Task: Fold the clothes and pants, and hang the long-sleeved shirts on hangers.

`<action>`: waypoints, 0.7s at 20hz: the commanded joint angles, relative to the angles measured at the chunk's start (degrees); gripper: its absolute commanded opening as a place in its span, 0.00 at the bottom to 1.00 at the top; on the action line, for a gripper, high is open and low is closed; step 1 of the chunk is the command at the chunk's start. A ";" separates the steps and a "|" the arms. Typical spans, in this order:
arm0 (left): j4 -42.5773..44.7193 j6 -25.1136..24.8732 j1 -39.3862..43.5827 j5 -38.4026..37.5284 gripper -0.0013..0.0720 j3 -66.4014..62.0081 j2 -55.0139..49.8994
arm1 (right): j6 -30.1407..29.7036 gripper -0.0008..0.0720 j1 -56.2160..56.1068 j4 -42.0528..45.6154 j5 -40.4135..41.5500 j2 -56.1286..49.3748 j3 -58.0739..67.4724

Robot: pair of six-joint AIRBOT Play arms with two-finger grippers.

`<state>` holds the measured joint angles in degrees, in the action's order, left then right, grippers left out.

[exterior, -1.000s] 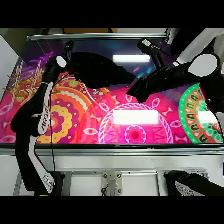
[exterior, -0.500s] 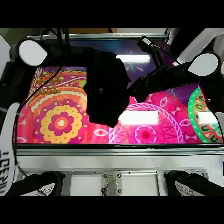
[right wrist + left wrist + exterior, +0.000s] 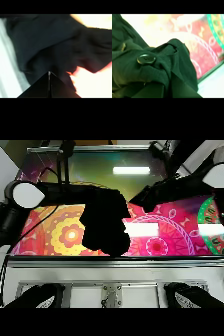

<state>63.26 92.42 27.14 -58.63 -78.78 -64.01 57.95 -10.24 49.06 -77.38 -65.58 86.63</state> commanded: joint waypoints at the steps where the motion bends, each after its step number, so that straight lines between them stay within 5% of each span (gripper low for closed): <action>1: -0.33 1.97 8.48 4.42 0.04 3.45 -1.70 | 6.43 0.04 8.63 12.39 3.80 7.76 0.02; 5: -0.09 1.88 23.06 8.17 0.05 -0.26 -11.47 | 9.60 0.04 19.50 15.28 5.79 14.47 0.02; 6: 0.50 1.86 24.41 6.54 0.35 -2.51 -13.77 | 9.60 0.04 21.16 15.28 5.79 15.28 0.02; 7: 1.84 2.08 24.46 4.31 0.89 -5.07 -15.41 | 9.60 0.04 22.53 15.26 5.79 15.93 0.02; 14: 20.90 16.39 2.14 -7.54 0.93 -10.14 -13.31 | 10.56 0.04 23.34 14.75 5.14 15.89 -0.13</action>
<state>75.50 101.78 37.95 -60.90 -88.55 -77.87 67.57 12.49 63.64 -72.14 -49.87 86.61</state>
